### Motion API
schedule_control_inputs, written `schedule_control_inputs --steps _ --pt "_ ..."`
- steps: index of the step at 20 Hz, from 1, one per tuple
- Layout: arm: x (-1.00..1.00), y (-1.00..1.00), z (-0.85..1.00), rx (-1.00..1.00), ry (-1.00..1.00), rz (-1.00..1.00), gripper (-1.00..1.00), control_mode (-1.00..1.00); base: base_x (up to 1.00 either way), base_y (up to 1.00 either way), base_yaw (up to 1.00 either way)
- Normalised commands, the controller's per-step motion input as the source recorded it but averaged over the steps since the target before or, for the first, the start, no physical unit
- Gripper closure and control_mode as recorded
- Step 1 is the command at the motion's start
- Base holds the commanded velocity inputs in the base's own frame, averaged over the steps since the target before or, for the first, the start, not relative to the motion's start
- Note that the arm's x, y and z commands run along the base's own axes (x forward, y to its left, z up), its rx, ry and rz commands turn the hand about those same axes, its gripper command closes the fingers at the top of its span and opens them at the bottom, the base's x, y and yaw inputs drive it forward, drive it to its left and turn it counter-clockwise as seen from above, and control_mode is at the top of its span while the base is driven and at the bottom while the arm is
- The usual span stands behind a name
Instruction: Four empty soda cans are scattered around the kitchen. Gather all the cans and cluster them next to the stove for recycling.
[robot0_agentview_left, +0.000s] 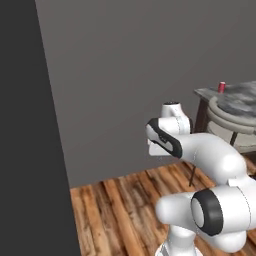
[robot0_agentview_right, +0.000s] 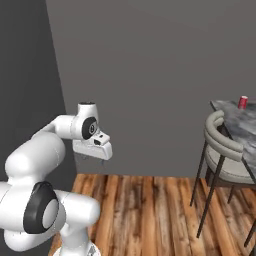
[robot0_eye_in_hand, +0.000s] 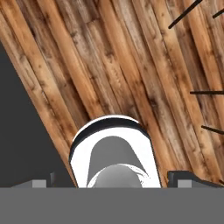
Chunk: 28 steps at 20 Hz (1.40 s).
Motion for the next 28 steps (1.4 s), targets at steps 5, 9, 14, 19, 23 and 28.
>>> schedule_control_inputs --steps 5,9,14,19,23,28 --pt "0.00 0.00 0.00 0.00 0.00 0.00 -1.00 1.00 0.62 0.03 -0.25" --pt "0.00 0.00 0.00 0.00 0.00 0.00 -1.00 1.00 0.77 0.12 -0.18" --pt "0.00 0.00 0.00 0.00 0.00 0.00 -1.00 1.00 0.62 0.02 -0.22" --pt "0.00 0.00 0.00 0.00 0.00 0.00 -1.00 1.00 0.42 -0.06 -0.28" --pt "0.00 0.00 0.00 0.00 0.00 0.00 -1.00 1.00 0.50 0.07 -0.27" --pt "0.00 0.00 0.00 0.00 0.00 0.00 -1.00 1.00 0.69 0.05 -0.17"
